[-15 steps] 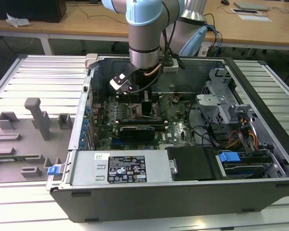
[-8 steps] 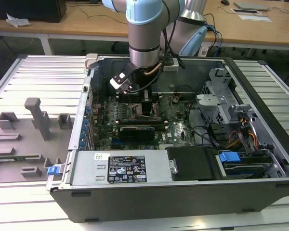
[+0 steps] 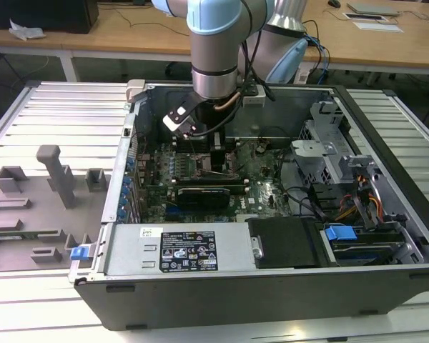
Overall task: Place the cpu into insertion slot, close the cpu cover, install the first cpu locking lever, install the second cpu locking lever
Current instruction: 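Place the cpu into insertion slot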
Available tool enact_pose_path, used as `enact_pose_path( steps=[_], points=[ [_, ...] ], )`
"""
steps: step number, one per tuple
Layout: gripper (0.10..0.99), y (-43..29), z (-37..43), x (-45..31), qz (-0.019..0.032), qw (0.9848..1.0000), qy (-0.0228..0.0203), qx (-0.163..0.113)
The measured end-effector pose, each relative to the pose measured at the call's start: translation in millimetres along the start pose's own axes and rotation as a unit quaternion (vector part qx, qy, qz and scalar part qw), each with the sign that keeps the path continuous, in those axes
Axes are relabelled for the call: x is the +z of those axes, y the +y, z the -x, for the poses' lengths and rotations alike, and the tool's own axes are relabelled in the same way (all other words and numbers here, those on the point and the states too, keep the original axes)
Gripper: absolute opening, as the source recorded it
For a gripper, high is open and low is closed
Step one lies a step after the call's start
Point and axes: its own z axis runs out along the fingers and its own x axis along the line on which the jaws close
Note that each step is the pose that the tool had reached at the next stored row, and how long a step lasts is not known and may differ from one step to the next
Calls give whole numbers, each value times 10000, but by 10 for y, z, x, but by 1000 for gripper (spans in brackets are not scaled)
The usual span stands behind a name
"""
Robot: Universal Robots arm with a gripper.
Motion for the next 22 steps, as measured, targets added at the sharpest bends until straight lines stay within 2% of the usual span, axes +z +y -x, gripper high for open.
enact_pose_path(
  steps=[13,15,16,18,19,22],
  points=[
    [529,4,1,-44,0,10000,-1,0],
    [384,4,1,-45,-1,10000,-1,0],
    [263,4,1,-46,-1,10000,-1,0],
    [141,4,1,-48,-1,10000,-1,0],
    [106,4,1,-49,-1,10000,-1,0],
    [106,4,1,-50,0,10000,-1,0]
  ],
)
